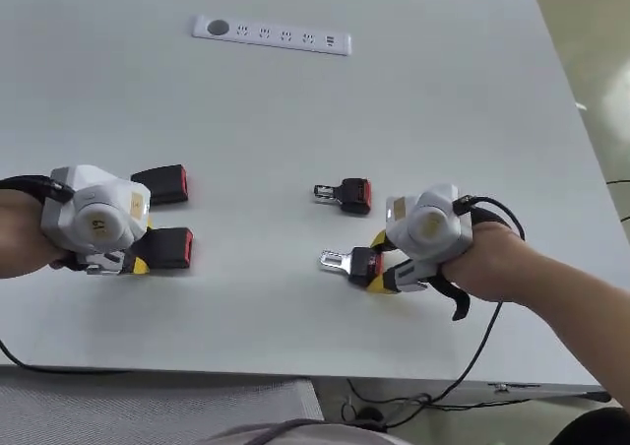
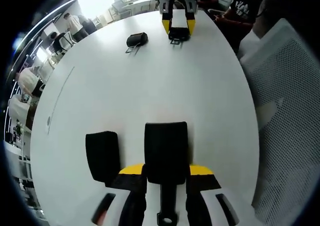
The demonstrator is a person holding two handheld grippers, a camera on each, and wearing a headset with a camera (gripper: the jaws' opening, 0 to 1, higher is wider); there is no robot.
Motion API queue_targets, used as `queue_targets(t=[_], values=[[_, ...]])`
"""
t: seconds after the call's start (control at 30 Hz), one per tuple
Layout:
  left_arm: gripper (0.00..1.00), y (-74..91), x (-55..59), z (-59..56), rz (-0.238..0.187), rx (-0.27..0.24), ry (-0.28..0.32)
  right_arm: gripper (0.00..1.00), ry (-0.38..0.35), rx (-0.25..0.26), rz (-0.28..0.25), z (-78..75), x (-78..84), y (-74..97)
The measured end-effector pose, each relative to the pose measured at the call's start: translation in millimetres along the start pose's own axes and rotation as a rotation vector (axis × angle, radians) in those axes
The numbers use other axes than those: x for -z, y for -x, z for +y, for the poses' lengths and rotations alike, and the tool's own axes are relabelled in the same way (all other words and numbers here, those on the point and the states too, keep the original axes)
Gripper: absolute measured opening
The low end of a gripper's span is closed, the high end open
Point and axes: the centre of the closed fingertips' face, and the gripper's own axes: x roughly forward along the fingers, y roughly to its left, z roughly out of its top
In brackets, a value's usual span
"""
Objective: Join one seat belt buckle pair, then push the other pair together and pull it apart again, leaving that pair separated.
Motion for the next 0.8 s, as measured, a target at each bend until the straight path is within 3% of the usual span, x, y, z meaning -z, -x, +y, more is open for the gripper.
queue_targets(t=[0.43, 0.8], values=[[0.29, -0.9, 0.0, -0.3, -0.003, 0.006, -0.013, 0.31, 0.005, 0.004, -0.024, -1.2, -1.0, -1.7], [0.30, -1.2, 1.1, -0.4, 0.009, -0.005, -0.026, 0.31, 0.005, 0.008, -0.038, 4.6, -20.3, -10.5]])
